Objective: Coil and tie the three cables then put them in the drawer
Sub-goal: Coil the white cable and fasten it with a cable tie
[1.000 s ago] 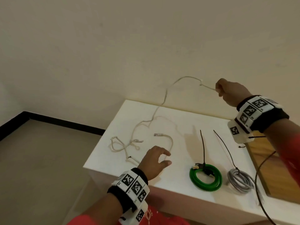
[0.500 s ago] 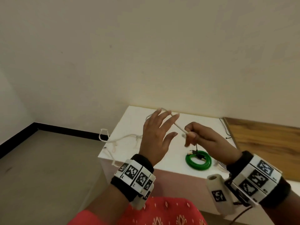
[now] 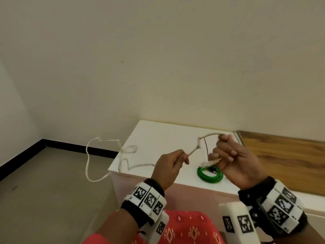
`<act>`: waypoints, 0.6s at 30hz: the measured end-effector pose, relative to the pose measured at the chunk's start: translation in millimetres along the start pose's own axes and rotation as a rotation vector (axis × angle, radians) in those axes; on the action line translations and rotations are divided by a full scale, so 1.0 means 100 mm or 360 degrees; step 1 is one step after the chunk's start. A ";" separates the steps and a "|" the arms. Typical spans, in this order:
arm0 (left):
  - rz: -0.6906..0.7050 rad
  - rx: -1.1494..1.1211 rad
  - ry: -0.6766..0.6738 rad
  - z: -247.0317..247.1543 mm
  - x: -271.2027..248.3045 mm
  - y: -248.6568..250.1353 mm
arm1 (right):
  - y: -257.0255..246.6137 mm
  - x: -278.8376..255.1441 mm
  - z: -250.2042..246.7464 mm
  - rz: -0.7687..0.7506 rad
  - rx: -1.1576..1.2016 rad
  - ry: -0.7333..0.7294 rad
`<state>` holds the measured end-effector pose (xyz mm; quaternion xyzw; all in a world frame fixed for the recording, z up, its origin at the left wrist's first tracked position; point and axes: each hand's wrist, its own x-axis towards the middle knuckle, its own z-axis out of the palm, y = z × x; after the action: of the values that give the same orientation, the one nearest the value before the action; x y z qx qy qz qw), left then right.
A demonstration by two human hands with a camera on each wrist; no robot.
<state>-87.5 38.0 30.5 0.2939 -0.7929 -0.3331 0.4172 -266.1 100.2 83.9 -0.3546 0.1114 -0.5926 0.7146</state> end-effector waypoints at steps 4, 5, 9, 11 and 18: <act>0.0063 0.0426 -0.0171 0.10 -0.15 -0.05 | -0.09 -0.02 -0.04 -0.0257 0.0002 0.0315; 0.0067 0.0562 -0.0258 0.14 -0.18 -0.03 | -0.06 -0.03 -0.01 -0.0309 0.0019 0.0450; 0.0221 0.0816 -0.0432 0.26 -0.25 0.01 | 0.16 0.00 0.09 -0.0563 -0.0450 0.0687; 0.0360 0.0819 -0.0413 0.29 -0.26 0.04 | 0.27 -0.01 0.05 -0.0593 -0.0746 0.0725; 0.0398 0.1271 -0.0267 0.15 -0.21 0.14 | 0.55 -0.08 -0.14 -0.0453 -0.2485 0.0501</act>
<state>-92.9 66.1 25.3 0.3057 -0.9204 0.0305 0.2417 -233.6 104.7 36.6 -0.6745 0.5461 -0.4722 0.1546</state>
